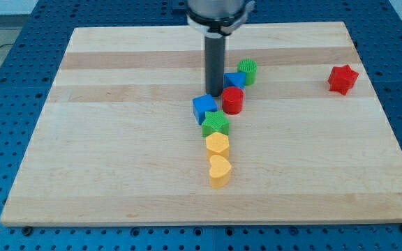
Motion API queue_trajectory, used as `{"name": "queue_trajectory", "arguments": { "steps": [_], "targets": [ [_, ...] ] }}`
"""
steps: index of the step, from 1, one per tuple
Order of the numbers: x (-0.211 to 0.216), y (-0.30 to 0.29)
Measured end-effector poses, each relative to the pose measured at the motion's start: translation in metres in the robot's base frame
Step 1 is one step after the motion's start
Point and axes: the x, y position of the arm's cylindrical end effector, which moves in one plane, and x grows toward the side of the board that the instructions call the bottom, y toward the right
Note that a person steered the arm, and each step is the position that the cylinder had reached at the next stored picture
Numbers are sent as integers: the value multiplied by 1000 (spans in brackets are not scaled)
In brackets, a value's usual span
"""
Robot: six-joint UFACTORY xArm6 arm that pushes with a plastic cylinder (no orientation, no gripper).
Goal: Push the red circle towards the bottom of the board
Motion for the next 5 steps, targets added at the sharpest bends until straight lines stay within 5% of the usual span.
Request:
{"name": "queue_trajectory", "arguments": {
  "steps": [5],
  "targets": [
    [21, 95]
  ]
}}
